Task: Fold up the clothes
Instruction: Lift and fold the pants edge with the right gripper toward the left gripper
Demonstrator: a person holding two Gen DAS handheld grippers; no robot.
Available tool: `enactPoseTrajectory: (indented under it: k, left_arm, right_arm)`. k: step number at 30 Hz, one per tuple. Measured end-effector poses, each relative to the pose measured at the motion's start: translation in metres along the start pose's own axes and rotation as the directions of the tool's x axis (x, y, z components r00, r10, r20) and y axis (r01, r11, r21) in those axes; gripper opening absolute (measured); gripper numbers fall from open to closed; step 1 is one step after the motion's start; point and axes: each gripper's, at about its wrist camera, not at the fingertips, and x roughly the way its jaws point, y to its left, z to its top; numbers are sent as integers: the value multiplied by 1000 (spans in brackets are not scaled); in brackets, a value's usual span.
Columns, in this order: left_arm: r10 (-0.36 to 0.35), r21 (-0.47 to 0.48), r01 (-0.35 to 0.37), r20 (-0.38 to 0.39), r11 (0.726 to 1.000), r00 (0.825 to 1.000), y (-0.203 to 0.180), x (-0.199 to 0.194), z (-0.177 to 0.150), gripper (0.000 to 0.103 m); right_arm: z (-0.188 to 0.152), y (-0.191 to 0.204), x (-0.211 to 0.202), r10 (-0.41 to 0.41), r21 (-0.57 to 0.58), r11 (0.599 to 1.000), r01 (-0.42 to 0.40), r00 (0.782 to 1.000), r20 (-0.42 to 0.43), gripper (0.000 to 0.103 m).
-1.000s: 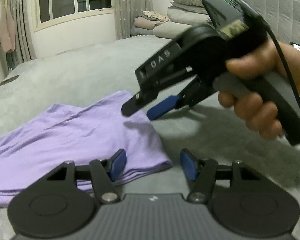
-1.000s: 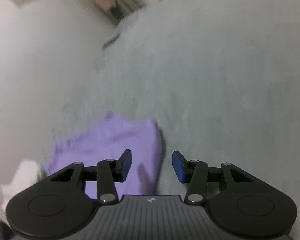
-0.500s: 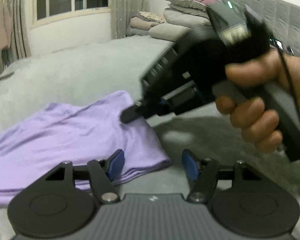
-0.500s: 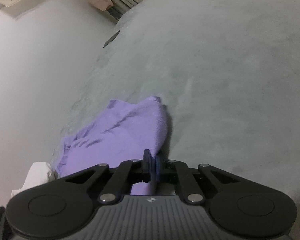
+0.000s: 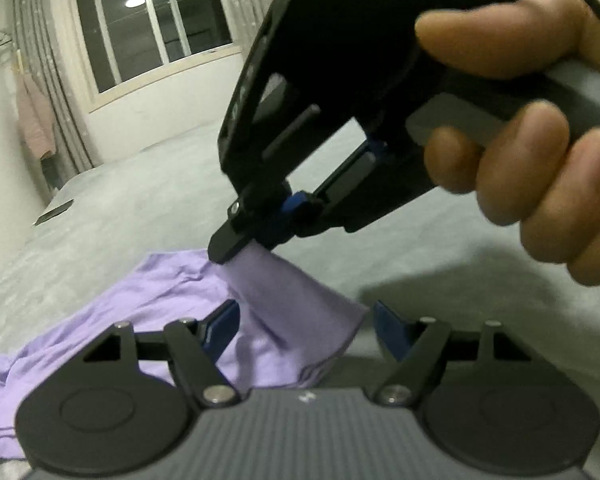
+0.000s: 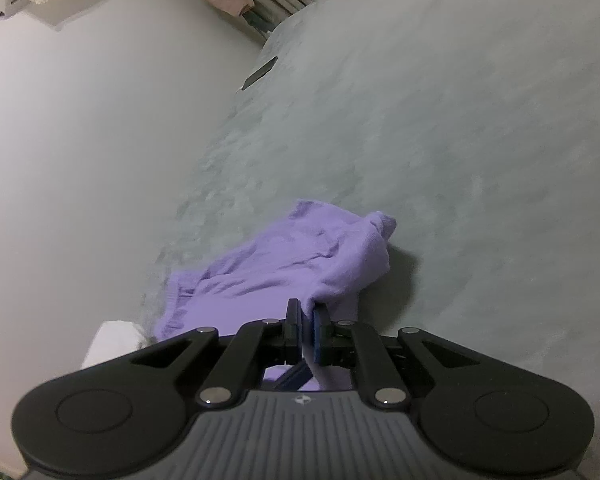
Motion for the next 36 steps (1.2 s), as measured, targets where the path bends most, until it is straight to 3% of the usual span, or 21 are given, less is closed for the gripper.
enactPoseTrajectory:
  k: [8, 12, 16, 24, 26, 29, 32, 36]
  left_arm:
    - [118, -2, -118, 30, 993, 993, -8, -4, 4, 71]
    - [148, -97, -150, -30, 984, 989, 5, 2, 1, 36]
    - [134, -175, -136, -23, 975, 991, 18, -4, -2, 7]
    - [97, -227, -93, 7, 969, 995, 36, -13, 2, 4]
    - [94, -224, -88, 14, 970, 995, 42, -14, 3, 4]
    - [79, -212, -72, 21, 975, 997, 43, -21, 4, 4]
    - [68, -204, -62, 23, 977, 997, 43, -24, 3, 4]
    - [65, -206, -60, 19, 977, 998, 39, -28, 2, 4]
  right_arm:
    - [-1, -8, 4, 62, 151, 987, -61, 998, 3, 10]
    - [-1, -9, 6, 56, 180, 982, -56, 998, 4, 10]
    - [3, -14, 5, 36, 204, 978, -42, 999, 31, 10]
    - [6, -19, 4, 4, 191, 982, -14, 999, 53, 14]
    - [7, -25, 2, -21, 205, 979, 7, 998, 63, 35]
    - [11, -35, 3, -72, 244, 968, 50, 994, 82, 53]
    - [17, -45, 11, -84, 292, 955, 53, 992, 95, 54]
    - [16, -43, 16, -22, 274, 962, -5, 995, 96, 50]
